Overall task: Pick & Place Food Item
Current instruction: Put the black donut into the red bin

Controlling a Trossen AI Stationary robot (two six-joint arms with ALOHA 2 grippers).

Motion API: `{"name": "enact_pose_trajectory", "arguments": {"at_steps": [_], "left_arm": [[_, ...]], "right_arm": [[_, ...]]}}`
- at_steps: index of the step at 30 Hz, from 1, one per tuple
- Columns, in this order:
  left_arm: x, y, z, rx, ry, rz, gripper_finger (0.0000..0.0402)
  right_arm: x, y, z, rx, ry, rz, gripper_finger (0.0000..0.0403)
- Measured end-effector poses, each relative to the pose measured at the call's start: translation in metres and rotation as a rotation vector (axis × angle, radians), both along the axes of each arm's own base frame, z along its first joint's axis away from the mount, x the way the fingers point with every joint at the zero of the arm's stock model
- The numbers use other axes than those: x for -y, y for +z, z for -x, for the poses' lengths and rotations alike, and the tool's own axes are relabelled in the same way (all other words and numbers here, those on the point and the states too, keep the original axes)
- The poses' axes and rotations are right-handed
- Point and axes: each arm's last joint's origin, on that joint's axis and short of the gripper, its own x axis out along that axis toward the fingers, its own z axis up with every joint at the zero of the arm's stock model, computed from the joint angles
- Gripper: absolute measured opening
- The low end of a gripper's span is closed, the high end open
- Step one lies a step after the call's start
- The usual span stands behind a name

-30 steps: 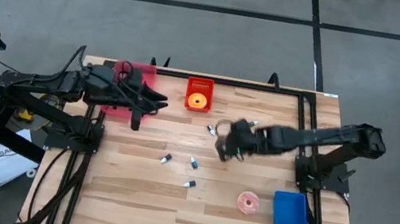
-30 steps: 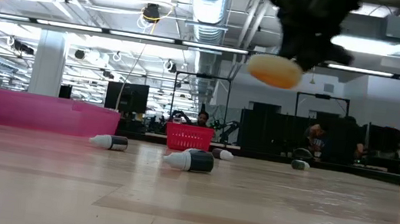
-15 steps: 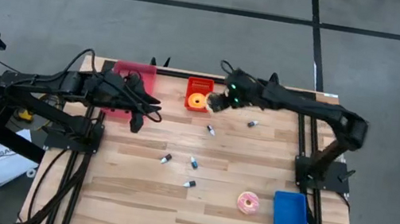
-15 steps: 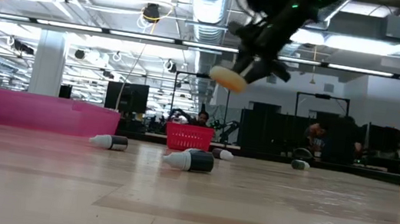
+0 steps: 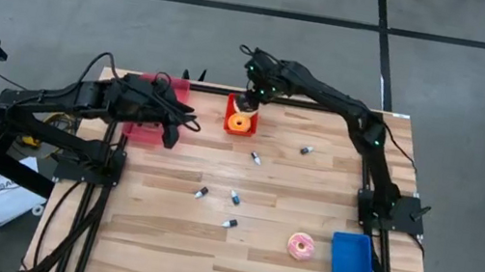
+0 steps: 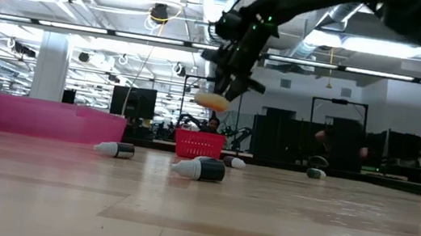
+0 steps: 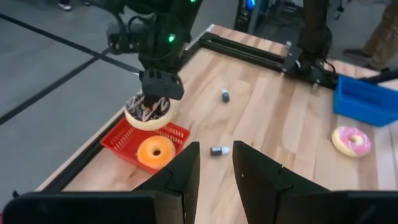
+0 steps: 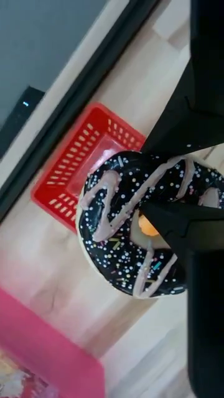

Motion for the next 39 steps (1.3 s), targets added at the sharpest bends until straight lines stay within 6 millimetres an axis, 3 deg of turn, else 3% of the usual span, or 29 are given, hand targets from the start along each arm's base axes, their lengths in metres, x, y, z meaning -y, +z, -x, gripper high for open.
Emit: {"name": "enact_pose_trajectory", "arguments": {"at_steps": [4,7,29,39], "left_arm": [[-0.003,0.002,-0.001,0.035,0.028,0.013,0.0092],[-0.004,0.003,-0.001,0.044,0.055,0.003,0.0092],[-0.007,-0.003,-0.017,0.032,0.073,-0.003,0.0092],[-0.008,-0.003,-0.017,0.032,0.079,-0.003,0.0092]], "right_arm": [[0.022,-0.024,0.002,-0.036,-0.013,-0.082,0.0113],[0.027,-0.030,0.004,-0.042,-0.012,-0.099,0.0113],[0.037,-0.045,-0.005,0.037,-0.047,-0.061,0.0113],[0.032,-0.075,-0.013,-0.030,-0.043,-0.113,0.0113]]}}
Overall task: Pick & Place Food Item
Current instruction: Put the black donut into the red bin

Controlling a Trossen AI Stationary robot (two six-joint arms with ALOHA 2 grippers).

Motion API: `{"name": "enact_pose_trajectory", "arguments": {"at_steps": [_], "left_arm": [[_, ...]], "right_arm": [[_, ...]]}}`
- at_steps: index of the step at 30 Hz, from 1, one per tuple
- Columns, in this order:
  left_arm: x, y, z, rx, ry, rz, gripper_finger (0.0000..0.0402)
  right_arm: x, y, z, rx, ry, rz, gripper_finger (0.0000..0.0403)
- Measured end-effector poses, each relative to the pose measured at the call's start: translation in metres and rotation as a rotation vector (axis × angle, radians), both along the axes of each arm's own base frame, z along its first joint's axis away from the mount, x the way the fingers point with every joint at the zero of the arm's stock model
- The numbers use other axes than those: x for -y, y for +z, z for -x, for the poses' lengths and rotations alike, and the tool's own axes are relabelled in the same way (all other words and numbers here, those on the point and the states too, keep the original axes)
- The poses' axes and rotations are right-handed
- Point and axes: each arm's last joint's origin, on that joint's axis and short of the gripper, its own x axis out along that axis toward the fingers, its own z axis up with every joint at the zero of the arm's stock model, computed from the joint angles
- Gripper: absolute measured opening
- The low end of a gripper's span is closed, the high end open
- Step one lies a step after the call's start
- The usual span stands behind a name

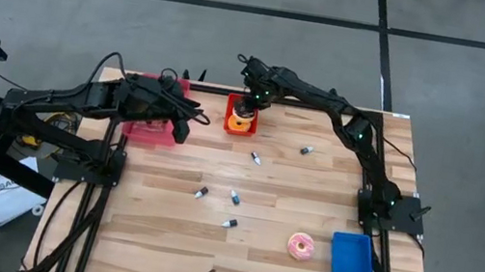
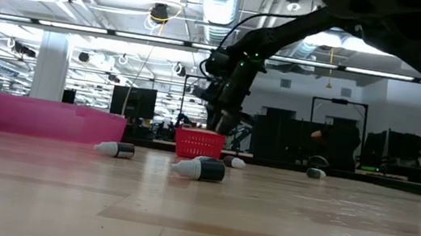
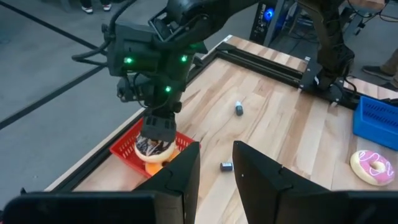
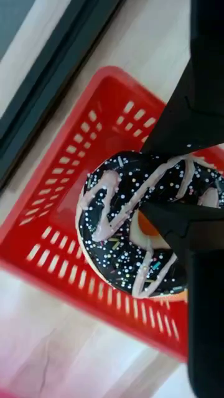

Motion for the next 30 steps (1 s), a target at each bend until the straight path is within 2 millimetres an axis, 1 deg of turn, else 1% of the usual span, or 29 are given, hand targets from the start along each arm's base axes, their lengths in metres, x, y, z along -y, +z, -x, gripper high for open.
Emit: {"name": "enact_pose_trajectory", "arguments": {"at_steps": [4,17,21,27,30], "left_arm": [[0.000,0.000,0.000,0.000,0.000,0.000,0.0092],[0.000,0.000,0.000,-0.003,-0.001,0.000,0.0092],[0.000,0.000,0.000,-0.003,-0.001,0.000,0.0092],[0.000,0.000,0.000,-0.003,-0.001,0.000,0.0092],[0.000,0.000,0.000,-0.003,-0.001,0.000,0.0092]], "right_arm": [[-0.001,0.003,-0.004,0.028,0.004,0.021,0.0113],[0.006,0.004,-0.003,0.053,-0.015,0.034,0.0115],[0.009,0.004,-0.002,0.063,-0.022,0.042,0.0130],[0.013,0.004,0.002,0.055,-0.025,0.040,0.0167],[0.011,0.004,0.002,0.046,-0.019,0.036,0.0179]]}}
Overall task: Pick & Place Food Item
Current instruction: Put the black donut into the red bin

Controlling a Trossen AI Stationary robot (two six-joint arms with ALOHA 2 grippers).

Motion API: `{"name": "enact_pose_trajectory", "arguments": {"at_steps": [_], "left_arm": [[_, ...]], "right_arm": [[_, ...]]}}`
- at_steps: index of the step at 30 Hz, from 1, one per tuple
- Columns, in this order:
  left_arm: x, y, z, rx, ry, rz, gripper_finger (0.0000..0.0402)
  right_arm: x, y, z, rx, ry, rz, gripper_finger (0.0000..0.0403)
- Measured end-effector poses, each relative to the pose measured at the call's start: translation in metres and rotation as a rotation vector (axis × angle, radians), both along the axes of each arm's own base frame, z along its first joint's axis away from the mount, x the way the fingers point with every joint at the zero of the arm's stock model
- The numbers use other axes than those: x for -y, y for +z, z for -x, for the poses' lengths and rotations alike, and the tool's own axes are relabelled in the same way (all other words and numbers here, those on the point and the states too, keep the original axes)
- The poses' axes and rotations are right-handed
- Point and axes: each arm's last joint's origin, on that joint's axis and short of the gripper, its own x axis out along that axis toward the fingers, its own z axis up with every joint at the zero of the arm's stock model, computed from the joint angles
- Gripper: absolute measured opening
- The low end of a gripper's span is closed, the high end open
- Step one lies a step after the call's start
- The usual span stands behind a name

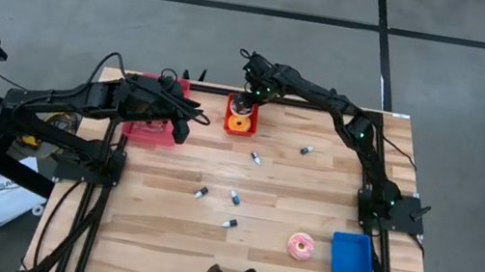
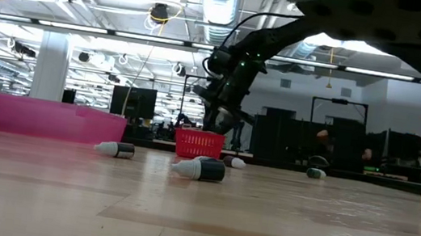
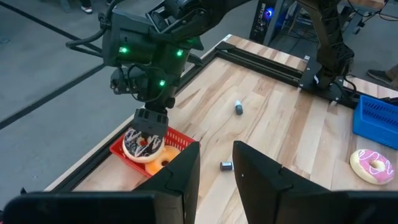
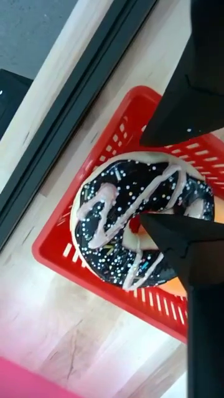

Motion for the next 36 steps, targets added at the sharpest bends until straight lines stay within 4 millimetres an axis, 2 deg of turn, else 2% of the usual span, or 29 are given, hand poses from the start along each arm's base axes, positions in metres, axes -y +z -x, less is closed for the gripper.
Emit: {"name": "enact_pose_trajectory", "arguments": {"at_steps": [14,26,36], "left_arm": [[0.000,0.000,0.000,0.000,0.000,0.000,0.0092],[0.000,0.000,0.000,0.000,0.000,0.000,0.0092],[-0.003,0.000,0.001,-0.004,0.017,-0.006,0.0092]], "right_arm": [[-0.005,-0.001,0.000,-0.027,0.024,-0.009,0.0174],[-0.010,0.000,-0.002,-0.037,0.035,-0.017,0.0137],[-0.016,0.018,-0.005,-0.019,0.054,-0.005,0.0139]]}}
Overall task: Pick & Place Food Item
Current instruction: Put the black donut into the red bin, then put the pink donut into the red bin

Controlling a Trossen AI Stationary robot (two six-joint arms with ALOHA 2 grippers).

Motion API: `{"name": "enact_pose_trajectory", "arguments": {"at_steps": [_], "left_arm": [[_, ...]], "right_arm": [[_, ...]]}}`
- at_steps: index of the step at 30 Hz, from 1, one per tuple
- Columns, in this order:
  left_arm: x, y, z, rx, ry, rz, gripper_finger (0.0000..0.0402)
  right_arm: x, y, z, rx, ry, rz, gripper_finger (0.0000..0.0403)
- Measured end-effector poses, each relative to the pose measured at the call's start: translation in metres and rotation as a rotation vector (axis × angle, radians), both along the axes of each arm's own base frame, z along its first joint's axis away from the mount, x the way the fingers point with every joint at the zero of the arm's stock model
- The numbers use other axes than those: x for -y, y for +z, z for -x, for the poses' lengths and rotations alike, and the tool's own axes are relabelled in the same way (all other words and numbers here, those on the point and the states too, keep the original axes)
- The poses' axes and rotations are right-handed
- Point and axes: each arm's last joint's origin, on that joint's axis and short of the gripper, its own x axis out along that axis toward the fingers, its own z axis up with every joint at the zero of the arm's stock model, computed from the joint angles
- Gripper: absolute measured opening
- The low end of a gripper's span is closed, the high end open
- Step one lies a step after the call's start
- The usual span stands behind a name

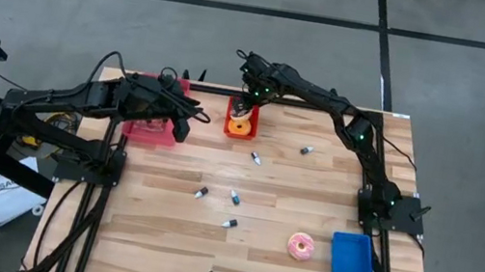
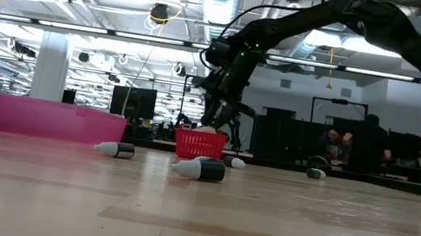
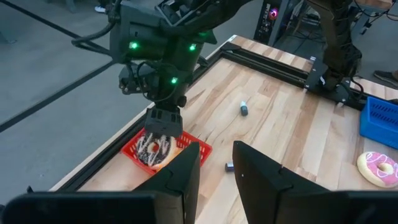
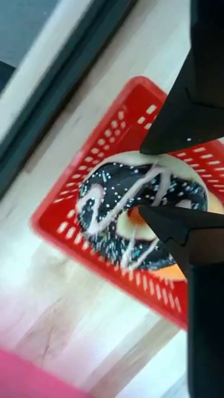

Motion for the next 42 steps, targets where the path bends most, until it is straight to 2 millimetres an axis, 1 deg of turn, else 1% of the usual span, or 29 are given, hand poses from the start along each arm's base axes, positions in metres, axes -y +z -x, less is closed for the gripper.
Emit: {"name": "enact_pose_trajectory", "arguments": {"at_steps": [4,13,20,23,26,29,31,34,37,41,42], "left_arm": [[-0.002,0.000,0.001,0.000,0.012,0.000,0.0092],[-0.002,0.000,0.001,-0.008,0.008,-0.014,0.0092],[-0.002,-0.001,0.001,-0.020,0.008,-0.011,0.0092],[-0.001,-0.002,0.007,-0.044,0.008,-0.007,0.0092],[0.000,-0.001,0.015,-0.066,0.007,-0.003,0.0092],[0.002,0.001,0.024,-0.069,0.005,-0.001,0.0092],[0.003,0.004,0.030,-0.054,0.003,-0.007,0.0092],[0.004,0.006,0.038,-0.054,0.002,-0.009,0.0092],[0.006,0.008,0.046,-0.047,0.000,-0.014,0.0092],[0.009,0.010,0.057,-0.049,-0.022,-0.015,0.0092],[0.010,0.010,0.058,-0.059,-0.033,-0.020,0.0092]], "right_arm": [[0.000,0.007,0.000,0.002,0.009,0.007,0.0139],[0.001,0.008,0.000,0.005,0.016,0.016,0.0145],[-0.010,0.007,-0.004,-0.023,0.078,0.022,0.0150],[-0.016,0.015,-0.001,-0.049,0.127,0.038,0.0151],[-0.025,0.036,0.007,-0.096,0.167,0.095,0.0151],[-0.037,0.062,0.020,-0.140,0.200,0.141,0.0153],[-0.047,0.084,0.028,-0.128,0.219,0.168,0.0156],[-0.070,0.115,0.041,-0.115,0.256,0.190,0.0161],[-0.099,0.139,0.051,-0.122,0.308,0.206,0.0167],[-0.141,0.165,0.066,-0.138,0.393,0.238,0.0176],[-0.152,0.168,0.069,-0.146,0.416,0.244,0.0178]]}}
